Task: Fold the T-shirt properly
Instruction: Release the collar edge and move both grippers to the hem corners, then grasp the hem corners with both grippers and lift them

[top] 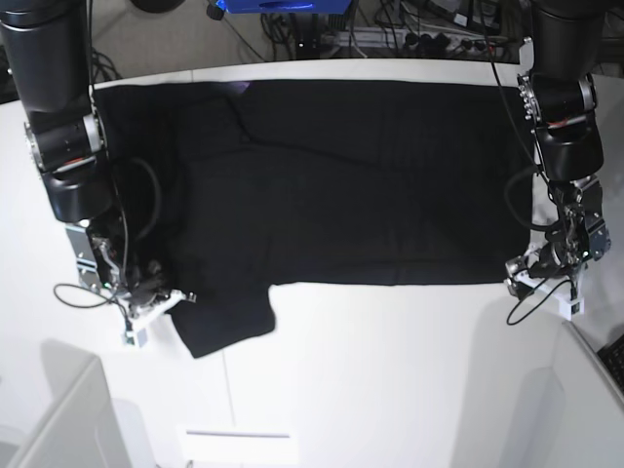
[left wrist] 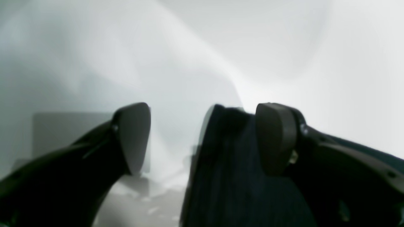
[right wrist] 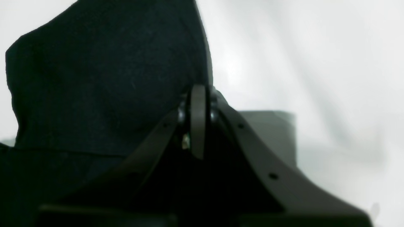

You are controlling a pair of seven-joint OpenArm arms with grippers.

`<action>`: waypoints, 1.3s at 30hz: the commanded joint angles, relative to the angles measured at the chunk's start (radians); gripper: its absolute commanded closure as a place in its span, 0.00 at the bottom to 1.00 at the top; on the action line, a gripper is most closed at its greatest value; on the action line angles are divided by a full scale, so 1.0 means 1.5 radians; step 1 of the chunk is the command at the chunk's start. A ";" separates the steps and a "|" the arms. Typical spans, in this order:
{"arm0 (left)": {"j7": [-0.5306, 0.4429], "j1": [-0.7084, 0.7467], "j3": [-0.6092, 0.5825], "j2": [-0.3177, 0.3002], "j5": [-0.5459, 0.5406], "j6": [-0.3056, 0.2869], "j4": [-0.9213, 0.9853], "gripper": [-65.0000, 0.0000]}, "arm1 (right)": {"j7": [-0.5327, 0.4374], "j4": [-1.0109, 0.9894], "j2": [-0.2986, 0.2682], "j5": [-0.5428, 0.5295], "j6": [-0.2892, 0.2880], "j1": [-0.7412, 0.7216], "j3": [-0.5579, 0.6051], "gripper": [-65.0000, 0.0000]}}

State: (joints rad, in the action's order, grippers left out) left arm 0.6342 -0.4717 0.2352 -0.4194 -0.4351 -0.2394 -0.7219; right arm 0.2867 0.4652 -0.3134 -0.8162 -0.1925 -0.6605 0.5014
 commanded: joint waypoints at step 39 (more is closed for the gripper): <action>0.040 0.105 -0.014 0.016 -0.013 -0.005 -0.234 1.00 | 0.035 0.046 -0.025 0.001 0.000 0.028 -0.076 1.00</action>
State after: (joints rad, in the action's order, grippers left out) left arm 0.7105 -0.2874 0.2100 -0.3794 -0.4488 -0.2398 -1.0504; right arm 0.3176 0.5282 -0.3382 -0.8227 -0.1978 -0.6033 0.3904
